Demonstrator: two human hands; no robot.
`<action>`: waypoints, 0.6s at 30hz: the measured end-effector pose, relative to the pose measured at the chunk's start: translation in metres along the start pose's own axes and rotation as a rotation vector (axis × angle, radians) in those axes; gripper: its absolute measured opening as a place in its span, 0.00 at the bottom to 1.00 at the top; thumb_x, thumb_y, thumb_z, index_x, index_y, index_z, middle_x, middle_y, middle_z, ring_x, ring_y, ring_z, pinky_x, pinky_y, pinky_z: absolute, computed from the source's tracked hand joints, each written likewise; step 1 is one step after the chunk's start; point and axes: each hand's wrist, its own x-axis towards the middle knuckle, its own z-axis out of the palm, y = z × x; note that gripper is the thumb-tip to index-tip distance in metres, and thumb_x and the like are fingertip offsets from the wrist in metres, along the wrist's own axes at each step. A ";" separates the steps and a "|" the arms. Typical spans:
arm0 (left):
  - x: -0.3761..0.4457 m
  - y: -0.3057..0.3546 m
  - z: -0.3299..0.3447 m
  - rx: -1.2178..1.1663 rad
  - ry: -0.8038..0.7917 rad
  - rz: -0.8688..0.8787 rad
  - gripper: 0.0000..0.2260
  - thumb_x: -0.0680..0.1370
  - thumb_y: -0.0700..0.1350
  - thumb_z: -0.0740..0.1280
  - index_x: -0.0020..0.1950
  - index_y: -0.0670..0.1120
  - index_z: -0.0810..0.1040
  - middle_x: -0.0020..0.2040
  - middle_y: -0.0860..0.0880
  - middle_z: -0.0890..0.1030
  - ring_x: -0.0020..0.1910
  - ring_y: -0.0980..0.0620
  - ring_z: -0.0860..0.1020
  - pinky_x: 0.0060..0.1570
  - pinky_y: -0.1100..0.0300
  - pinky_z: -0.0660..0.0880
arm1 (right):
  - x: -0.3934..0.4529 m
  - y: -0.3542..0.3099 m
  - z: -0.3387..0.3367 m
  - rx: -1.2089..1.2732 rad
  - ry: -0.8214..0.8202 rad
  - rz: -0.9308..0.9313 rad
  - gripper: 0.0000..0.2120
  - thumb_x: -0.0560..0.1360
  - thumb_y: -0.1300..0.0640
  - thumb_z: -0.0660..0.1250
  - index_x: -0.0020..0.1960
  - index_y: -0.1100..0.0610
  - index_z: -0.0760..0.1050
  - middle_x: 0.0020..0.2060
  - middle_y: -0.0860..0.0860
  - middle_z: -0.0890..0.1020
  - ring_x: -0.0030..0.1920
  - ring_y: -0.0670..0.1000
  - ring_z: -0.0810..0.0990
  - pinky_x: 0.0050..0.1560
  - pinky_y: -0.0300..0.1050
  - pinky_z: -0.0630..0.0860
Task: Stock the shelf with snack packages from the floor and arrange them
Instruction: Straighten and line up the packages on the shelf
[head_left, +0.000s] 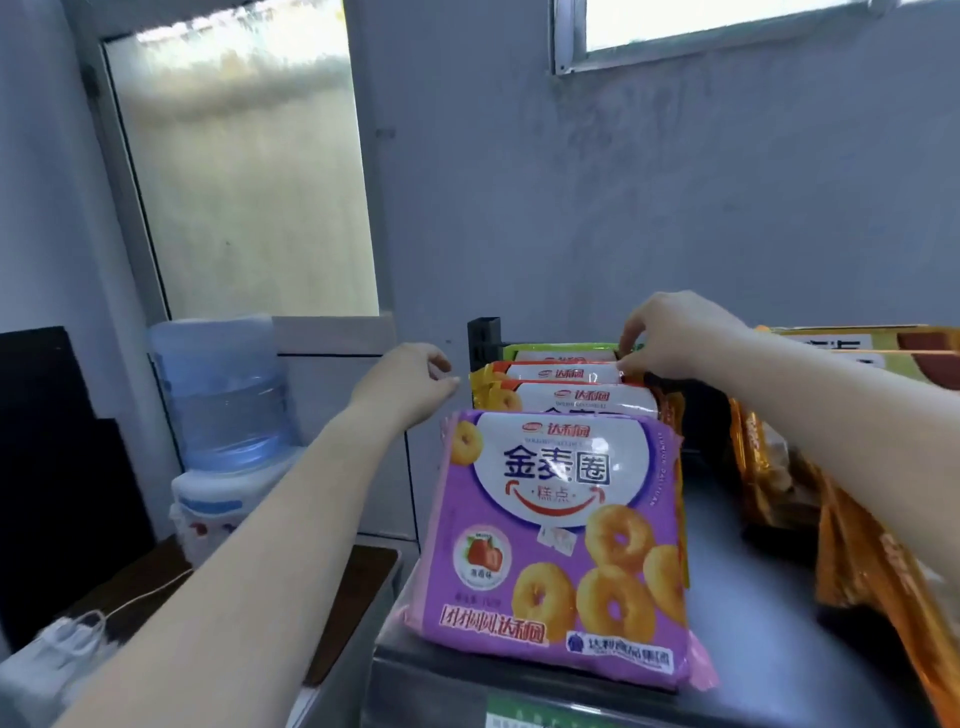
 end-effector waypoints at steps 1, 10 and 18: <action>0.006 -0.003 0.005 -0.013 -0.018 0.001 0.15 0.76 0.49 0.65 0.61 0.45 0.76 0.59 0.44 0.79 0.55 0.45 0.78 0.52 0.56 0.74 | 0.004 0.002 0.002 -0.019 -0.024 0.031 0.15 0.72 0.47 0.68 0.55 0.53 0.80 0.54 0.53 0.80 0.46 0.53 0.75 0.42 0.42 0.71; 0.037 -0.003 0.038 -0.413 -0.206 0.008 0.08 0.75 0.42 0.66 0.52 0.42 0.79 0.40 0.41 0.82 0.33 0.49 0.80 0.27 0.62 0.76 | 0.013 0.004 0.010 0.443 -0.215 0.278 0.12 0.70 0.58 0.72 0.53 0.59 0.80 0.37 0.51 0.81 0.37 0.48 0.79 0.33 0.39 0.76; 0.046 -0.002 0.051 -0.506 -0.072 0.138 0.11 0.74 0.41 0.68 0.56 0.42 0.79 0.43 0.41 0.84 0.43 0.46 0.83 0.47 0.50 0.81 | 0.008 0.005 0.013 0.456 -0.011 0.289 0.11 0.67 0.61 0.75 0.49 0.59 0.81 0.40 0.54 0.82 0.37 0.50 0.81 0.32 0.38 0.75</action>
